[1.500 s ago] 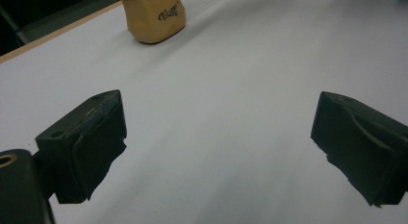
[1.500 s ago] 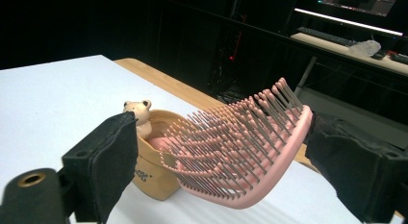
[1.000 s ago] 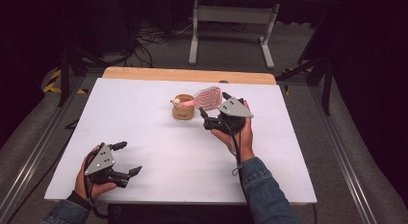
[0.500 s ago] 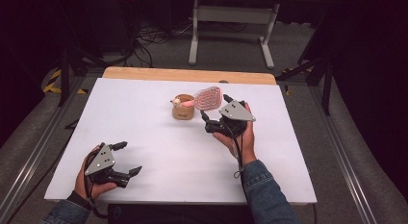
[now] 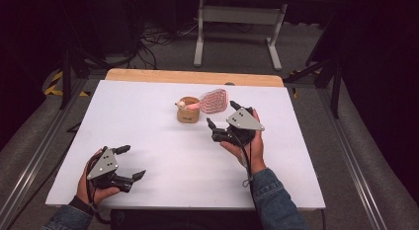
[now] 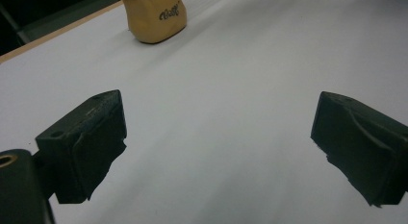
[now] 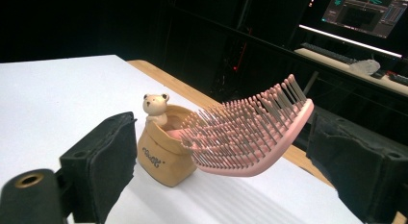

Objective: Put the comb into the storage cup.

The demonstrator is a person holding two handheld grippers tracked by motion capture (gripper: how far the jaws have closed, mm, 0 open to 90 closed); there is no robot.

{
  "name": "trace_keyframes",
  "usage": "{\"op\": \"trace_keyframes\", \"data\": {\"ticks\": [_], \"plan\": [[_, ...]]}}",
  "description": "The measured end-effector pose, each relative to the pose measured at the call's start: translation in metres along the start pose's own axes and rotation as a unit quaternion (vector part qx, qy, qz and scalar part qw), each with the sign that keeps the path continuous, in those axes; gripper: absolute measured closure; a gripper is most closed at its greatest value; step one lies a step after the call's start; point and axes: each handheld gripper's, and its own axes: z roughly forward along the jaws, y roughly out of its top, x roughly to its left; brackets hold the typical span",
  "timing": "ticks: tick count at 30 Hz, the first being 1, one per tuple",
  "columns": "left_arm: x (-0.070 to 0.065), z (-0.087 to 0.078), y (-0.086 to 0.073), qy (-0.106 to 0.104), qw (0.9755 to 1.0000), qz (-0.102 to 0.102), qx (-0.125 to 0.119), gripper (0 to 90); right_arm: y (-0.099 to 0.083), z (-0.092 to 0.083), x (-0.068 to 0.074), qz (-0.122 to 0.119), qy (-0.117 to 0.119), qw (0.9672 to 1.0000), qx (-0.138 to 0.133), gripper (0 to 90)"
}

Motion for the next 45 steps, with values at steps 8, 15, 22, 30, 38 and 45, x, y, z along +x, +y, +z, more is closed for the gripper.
{"op": "trace_keyframes", "data": {"ticks": [8, 15, 22, 30, 38, 45], "plan": [[0.0, 0.0, 0.0, 0.0, 1.0, 0.0, -0.001, 6.1, 0.0, -0.007, 0.004, -0.009, 0.004, 0.9999, -0.006, 10.8], [0.0, 0.0, 0.0, 0.001, 1.0, 0.004, 0.0, 6.1, -0.002, -0.016, 0.008, -0.015, 0.018, 0.9997, -0.007, 10.8], [-0.001, 0.0, 0.001, 0.0, 1.0, 0.004, 0.0, 6.1, -0.003, -0.021, 0.01, -0.017, 0.023, 0.9996, -0.007, 10.7], [-0.001, 0.001, 0.001, 0.002, 1.0, 0.007, 0.002, 6.1, -0.005, -0.028, 0.013, -0.022, 0.032, 0.9992, -0.01, 9.1], [-0.002, 0.0, 0.001, 0.002, 1.0, 0.008, 0.002, 6.1, -0.006, -0.033, 0.016, -0.023, 0.036, 0.999, -0.013, 7.4], [-0.002, 0.0, 0.002, 0.001, 1.0, 0.009, 0.002, 6.1, -0.008, -0.038, 0.017, -0.026, 0.032, 0.999, -0.018, 6.7]]}}
